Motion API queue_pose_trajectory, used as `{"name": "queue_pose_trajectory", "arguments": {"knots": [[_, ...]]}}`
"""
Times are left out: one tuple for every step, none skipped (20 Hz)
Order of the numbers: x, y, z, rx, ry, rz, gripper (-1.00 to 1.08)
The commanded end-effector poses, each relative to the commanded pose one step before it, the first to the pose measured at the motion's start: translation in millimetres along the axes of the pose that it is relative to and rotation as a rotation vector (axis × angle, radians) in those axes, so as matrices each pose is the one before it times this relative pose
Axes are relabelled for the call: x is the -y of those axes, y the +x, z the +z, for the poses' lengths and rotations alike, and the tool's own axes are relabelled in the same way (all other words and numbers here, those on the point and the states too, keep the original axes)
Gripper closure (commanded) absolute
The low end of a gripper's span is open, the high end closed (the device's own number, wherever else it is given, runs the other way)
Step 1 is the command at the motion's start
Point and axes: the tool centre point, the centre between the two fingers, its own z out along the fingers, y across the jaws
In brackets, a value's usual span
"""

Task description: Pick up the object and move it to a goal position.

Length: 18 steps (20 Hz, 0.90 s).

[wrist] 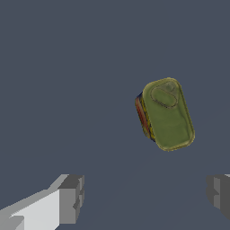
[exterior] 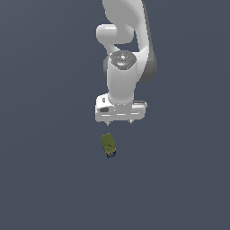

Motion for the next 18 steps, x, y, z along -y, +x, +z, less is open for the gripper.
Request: {"name": "queue_pose_trajectory", "arguments": {"knots": [[-0.01, 0.00, 0.00, 0.00000, 0.00000, 0.00000, -0.92], [-0.23, -0.11, -0.05, 0.00032, -0.00061, -0.00009, -0.92], [-0.61, -0.30, -0.04, 0.00114, -0.00209, -0.00025, -0.92], [-1.01, -0.50, -0.09, 0.00186, -0.00342, -0.00034, -0.92], [-1.41, -0.74, -0.18, 0.00255, -0.00469, -0.00033, -0.92], [-1.77, -1.00, -0.29, 0.00324, -0.00598, -0.00012, -0.92], [-1.65, -1.05, -0.36, 0.00312, -0.00579, 0.00033, -0.92], [-1.19, -0.90, -0.37, 0.00236, -0.00443, 0.00075, -0.92], [-0.74, -0.73, -0.37, 0.00160, -0.00304, 0.00104, -0.92], [-0.33, -0.50, -0.29, 0.00090, -0.00174, 0.00118, -0.92], [0.09, -0.21, -0.19, 0.00010, -0.00022, 0.00065, -0.92], [0.09, 0.09, 0.02, -0.00032, 0.00061, 0.00004, -0.92], [0.03, 0.36, 0.30, -0.00032, 0.00063, -0.00096, -0.92], [-0.10, 0.55, 0.46, -0.00032, 0.00070, -0.00237, -0.92], [-0.43, 0.74, 0.72, -0.00013, 0.00039, -0.00336, -0.92], [-0.67, 0.93, 0.94, -0.00004, 0.00027, -0.00447, -0.92], [-0.84, 1.13, 1.18, 0.00000, 0.00025, -0.00560, -0.92], [-0.97, 1.35, 1.41, -0.00004, 0.00037, -0.00668, -0.92]]}}
